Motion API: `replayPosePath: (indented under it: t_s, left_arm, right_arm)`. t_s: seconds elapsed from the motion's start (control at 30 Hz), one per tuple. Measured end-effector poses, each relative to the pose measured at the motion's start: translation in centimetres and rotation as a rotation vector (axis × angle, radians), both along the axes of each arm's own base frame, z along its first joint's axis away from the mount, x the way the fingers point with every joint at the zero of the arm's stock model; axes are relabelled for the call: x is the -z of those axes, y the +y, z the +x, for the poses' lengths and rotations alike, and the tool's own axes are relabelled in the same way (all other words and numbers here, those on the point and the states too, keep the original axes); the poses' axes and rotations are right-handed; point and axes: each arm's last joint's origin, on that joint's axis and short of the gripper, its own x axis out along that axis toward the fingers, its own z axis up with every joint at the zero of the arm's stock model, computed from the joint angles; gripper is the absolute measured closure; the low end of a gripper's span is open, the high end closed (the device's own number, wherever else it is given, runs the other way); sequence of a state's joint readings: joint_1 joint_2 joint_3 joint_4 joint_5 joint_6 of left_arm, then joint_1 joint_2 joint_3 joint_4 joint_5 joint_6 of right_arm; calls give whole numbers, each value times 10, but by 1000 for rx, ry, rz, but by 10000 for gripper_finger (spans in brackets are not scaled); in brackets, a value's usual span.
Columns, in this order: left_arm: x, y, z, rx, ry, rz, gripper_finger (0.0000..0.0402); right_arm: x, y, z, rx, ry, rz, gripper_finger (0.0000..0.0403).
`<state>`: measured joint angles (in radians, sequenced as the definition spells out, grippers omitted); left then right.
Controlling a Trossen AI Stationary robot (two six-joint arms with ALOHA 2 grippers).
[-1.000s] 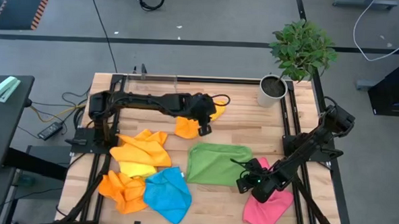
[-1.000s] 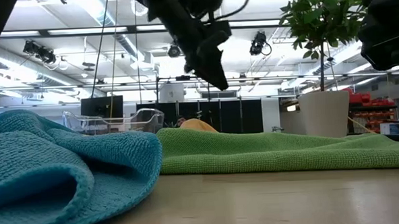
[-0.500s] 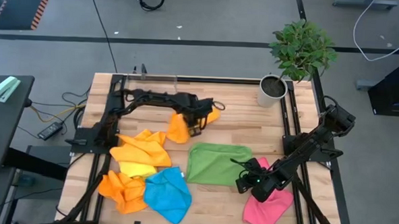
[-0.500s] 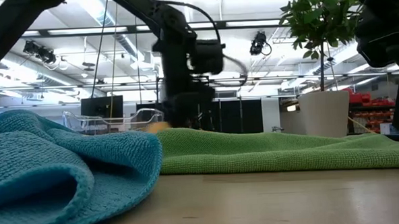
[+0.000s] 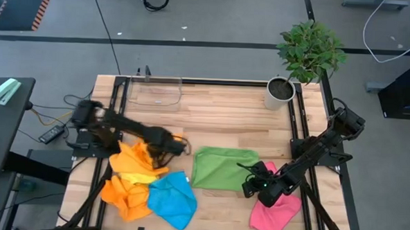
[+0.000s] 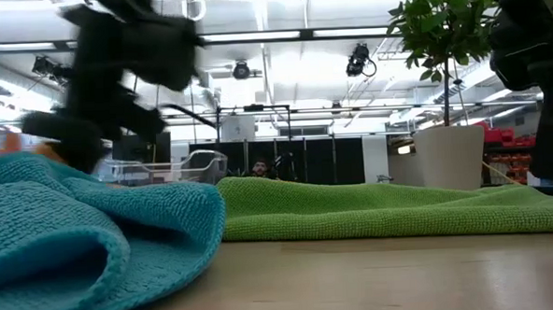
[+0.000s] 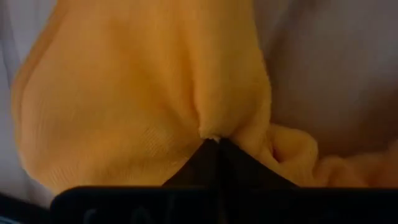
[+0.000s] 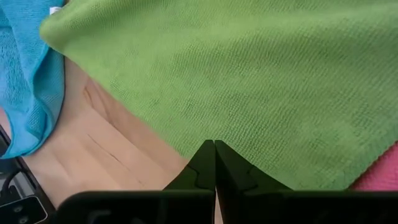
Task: Fold microfiber towels
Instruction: Fold the green towel
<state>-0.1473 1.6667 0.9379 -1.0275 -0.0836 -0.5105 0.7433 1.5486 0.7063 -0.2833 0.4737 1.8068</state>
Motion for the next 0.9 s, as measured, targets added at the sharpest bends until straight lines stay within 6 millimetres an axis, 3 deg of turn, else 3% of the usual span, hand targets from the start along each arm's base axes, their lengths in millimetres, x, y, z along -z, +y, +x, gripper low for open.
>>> replayPosePath:
  t_s: [0.1, 0.23, 0.5, 0.67, 0.77, 0.9]
  left_arm:
    - [-8, -5, -31, -106, -37, 26, 393]
    - [-18, -3, -57, -255, -110, 52, 389]
    - [-55, 3, -67, -328, -323, 90, 331]
    - [-94, 3, -56, -338, -507, 125, 310]
    - [-113, -1, -35, -287, -719, 69, 308]
    - [-108, -8, 5, -182, -903, 26, 330]
  right_arm:
    - [0, -4, 4, -3, 11, -1, 398]
    - [0, -12, 10, -14, 37, 12, 398]
    - [-2, -14, 19, -37, 12, 68, 398]
    - [-1, -15, 16, -19, 39, 64, 398]
    - [1, -17, 14, -9, 71, 44, 398]
    - [3, -19, 11, -7, 103, 22, 398]
